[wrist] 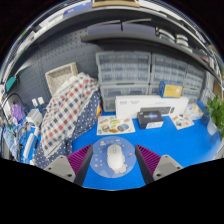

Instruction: Arrange mouse

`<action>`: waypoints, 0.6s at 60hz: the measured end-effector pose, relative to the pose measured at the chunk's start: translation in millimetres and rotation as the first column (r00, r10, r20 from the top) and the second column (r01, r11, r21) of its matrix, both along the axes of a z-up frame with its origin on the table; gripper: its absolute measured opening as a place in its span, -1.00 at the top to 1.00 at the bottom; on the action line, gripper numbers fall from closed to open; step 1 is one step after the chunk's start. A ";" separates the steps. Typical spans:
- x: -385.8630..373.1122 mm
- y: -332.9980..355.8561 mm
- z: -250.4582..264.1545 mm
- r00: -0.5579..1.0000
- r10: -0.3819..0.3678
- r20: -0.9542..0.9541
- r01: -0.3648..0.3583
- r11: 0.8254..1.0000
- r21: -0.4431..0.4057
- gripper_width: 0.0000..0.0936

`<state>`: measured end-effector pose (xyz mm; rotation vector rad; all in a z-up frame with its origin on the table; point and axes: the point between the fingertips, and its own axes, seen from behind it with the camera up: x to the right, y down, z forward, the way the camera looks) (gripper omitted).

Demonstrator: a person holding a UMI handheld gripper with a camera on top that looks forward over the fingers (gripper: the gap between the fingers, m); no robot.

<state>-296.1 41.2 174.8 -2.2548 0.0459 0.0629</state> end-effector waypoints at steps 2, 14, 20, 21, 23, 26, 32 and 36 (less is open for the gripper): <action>1.4 -4.5 13.6 1.000 0.001 0.006 -0.001 1.000 0.028 -0.84; 12.9 -29.3 65.5 0.999 -0.008 0.037 0.004 0.993 0.114 -0.84; 21.3 -39.2 76.8 0.999 -0.023 0.039 0.017 0.991 0.131 -0.84; 23.3 -40.7 78.2 0.999 -0.026 0.040 0.020 0.991 0.133 -0.84; 26.7 -43.8 79.5 0.999 -0.031 0.043 0.025 0.991 0.134 -0.83; 30.4 -48.5 80.9 0.998 -0.038 0.046 0.031 0.990 0.135 -0.84; 37.1 -54.5 80.1 0.997 -0.048 0.057 0.040 0.990 0.132 -0.83; 39.3 -56.9 77.7 0.997 -0.049 0.060 0.041 0.991 0.125 -0.83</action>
